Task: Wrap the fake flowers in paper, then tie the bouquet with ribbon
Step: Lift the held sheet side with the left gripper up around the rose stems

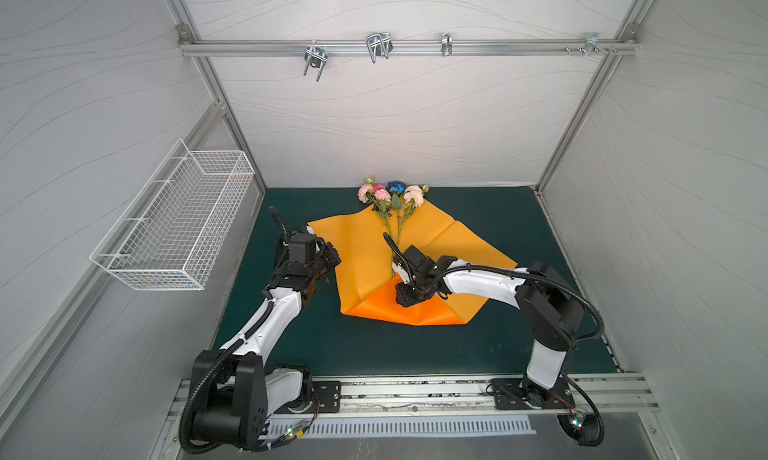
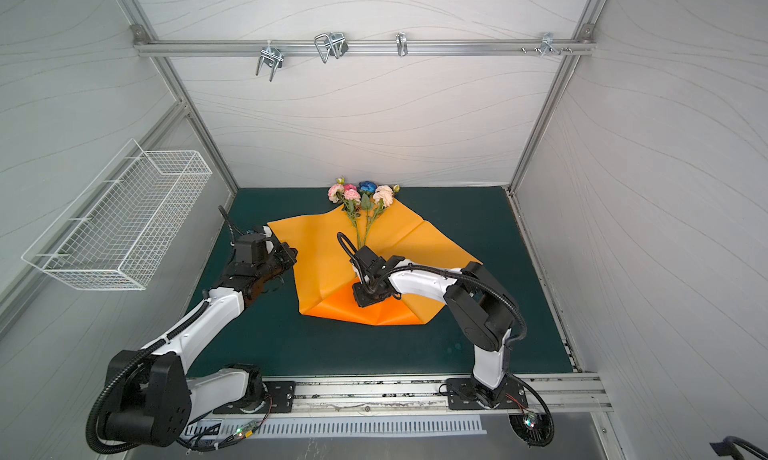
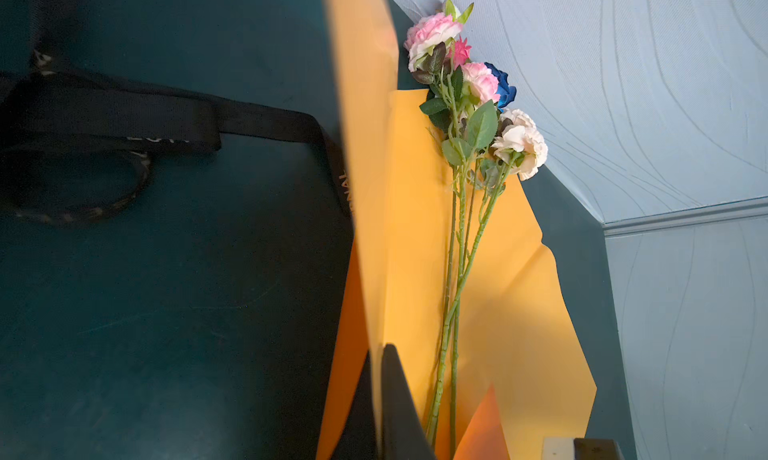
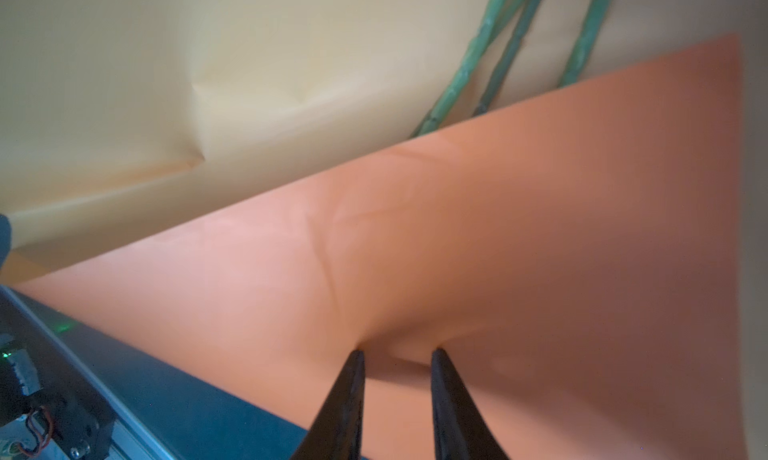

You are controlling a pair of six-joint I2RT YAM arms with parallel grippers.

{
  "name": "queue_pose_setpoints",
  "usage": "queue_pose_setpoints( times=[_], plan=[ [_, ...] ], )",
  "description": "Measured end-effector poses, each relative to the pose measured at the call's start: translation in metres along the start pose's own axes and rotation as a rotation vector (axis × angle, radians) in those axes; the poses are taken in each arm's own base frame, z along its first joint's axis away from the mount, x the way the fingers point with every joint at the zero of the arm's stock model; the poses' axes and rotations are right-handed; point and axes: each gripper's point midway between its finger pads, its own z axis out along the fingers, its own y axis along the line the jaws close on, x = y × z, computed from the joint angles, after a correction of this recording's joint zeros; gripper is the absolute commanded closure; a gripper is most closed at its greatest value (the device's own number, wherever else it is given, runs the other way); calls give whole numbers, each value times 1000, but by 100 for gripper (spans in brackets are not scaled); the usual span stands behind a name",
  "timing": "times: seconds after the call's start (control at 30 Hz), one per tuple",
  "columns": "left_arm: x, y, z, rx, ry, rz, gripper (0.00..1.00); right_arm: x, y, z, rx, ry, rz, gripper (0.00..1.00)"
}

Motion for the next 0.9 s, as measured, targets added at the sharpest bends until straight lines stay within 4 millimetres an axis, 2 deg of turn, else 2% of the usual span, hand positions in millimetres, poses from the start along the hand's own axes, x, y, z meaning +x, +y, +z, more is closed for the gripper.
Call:
queue_pose_setpoints(
  times=[0.13, 0.33, 0.63, 0.9],
  plan=[
    [0, 1, 0, -6, -1, -4, 100, 4, 11, 11, -14, 27, -26, 77],
    [0, 4, -1, -22, -3, -6, 100, 10, 22, 28, -27, 67, -56, 78],
    [8, 18, -3, -66, 2, -18, 100, 8, 29, 30, -9, 55, -104, 78],
    [8, 18, -4, -67, 1, -22, 100, 28, 52, 34, 1, 78, -206, 77]
  ],
)
